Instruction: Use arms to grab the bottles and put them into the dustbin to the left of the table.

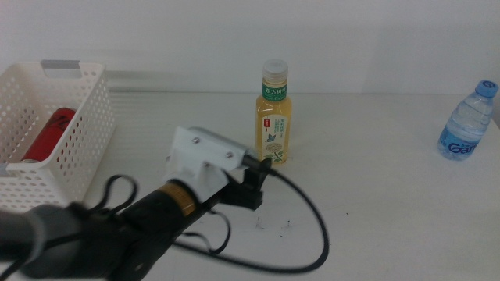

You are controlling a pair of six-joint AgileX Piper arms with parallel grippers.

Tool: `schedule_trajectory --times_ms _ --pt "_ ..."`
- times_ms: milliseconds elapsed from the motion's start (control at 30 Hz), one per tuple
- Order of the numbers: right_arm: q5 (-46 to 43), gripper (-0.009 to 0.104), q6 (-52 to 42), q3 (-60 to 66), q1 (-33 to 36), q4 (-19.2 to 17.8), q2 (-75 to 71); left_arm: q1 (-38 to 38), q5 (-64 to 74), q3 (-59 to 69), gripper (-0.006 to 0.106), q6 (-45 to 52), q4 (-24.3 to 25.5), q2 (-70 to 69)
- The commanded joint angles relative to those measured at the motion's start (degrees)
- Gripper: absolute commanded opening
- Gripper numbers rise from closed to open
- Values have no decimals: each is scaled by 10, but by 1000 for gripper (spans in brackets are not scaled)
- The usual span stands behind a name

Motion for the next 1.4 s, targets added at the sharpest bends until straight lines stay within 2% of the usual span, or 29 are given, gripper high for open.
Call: schedule_trajectory --times_ms 0,300,1167,1367 --pt "-5 93 -3 2 -4 -4 -3 -4 -12 -32 91 -5 -7 34" --pt "-5 93 -3 2 -4 -4 -3 1 -12 -118 91 -5 -34 111" --pt "-5 93 -3 2 -4 -4 -3 21 18 -273 91 -32 -2 232" --pt "-5 93 -3 2 -4 -4 -3 36 15 -300 91 -41 27 252"
